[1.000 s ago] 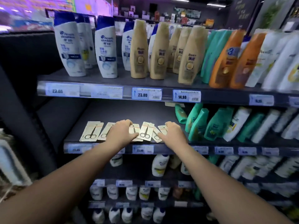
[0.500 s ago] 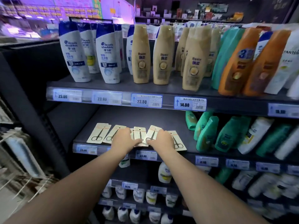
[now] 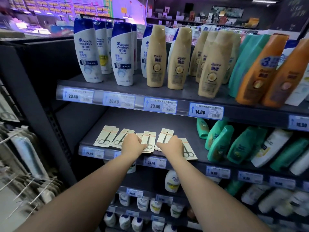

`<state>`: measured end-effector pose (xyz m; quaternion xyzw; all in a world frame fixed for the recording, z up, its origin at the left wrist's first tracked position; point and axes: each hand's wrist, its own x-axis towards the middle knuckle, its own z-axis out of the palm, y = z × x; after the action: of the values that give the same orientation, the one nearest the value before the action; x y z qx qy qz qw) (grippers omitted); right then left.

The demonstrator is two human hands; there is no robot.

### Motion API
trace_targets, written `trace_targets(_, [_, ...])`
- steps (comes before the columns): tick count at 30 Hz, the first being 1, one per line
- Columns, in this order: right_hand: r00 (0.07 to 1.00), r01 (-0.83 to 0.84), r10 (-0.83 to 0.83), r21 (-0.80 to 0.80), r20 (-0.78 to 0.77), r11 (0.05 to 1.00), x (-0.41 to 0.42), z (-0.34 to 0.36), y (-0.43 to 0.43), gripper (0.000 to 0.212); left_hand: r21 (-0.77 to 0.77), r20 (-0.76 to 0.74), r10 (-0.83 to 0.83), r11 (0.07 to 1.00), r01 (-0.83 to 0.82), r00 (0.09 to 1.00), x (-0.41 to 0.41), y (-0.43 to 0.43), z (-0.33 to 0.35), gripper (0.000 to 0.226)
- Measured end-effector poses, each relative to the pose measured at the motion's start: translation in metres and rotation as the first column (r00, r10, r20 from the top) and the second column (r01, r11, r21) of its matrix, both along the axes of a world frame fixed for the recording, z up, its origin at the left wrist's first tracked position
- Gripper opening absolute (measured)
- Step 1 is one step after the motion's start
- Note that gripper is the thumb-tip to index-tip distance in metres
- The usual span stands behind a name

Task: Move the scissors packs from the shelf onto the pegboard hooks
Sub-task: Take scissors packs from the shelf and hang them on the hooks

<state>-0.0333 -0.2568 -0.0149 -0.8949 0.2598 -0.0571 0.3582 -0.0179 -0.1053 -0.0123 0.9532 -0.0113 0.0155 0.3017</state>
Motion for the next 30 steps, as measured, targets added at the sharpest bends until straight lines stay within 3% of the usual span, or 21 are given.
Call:
trace_targets(2, [0.999,0.027,-0.027,-0.027,-0.018,0.999,0.004,0.000,0.002,0.064,-0.019,-0.025,0.023,1.000,-0.023,0.999,-0.001,-0.003,0.004,0.062])
trace_targets(5, [0.997,0.047,-0.051,-0.077,-0.049,0.996,0.009,-0.004,0.001,0.057,-0.083,-0.042,0.075,0.994,-0.078,0.996,-0.008,-0.007,0.012,0.042])
trace_targets(7, [0.997,0.052,-0.056,-0.072,-0.054,0.996,0.010,-0.006,-0.003,0.051,-0.125,-0.028,0.083,0.988,-0.086,0.996,-0.011,-0.008,0.011,0.051])
trace_targets(12, [0.998,0.038,-0.039,-0.011,-0.058,0.999,0.011,-0.005,-0.010,0.047,-0.149,-0.062,0.123,0.980,-0.131,0.990,-0.006,-0.002,0.001,0.045])
trace_targets(15, [0.999,0.029,-0.027,0.044,-0.044,0.999,0.010,-0.005,-0.012,0.042,-0.159,-0.065,0.142,0.976,-0.151,0.988,0.001,0.005,-0.003,0.056])
trace_targets(22, [0.997,-0.001,-0.012,0.170,0.079,0.985,0.001,-0.008,-0.021,0.020,-0.208,-0.130,0.169,0.959,-0.194,0.977,0.005,0.012,-0.003,0.044])
trace_targets(25, [0.989,-0.008,-0.029,0.250,0.144,0.968,-0.001,-0.008,-0.028,0.013,-0.328,-0.139,0.180,0.919,-0.217,0.974,0.003,0.018,0.001,0.017])
trace_targets(30, [0.979,-0.043,-0.052,0.451,0.195,0.892,-0.010,-0.003,-0.035,0.009,-0.525,-0.139,0.157,0.825,-0.207,0.978,-0.001,0.030,0.005,0.024])
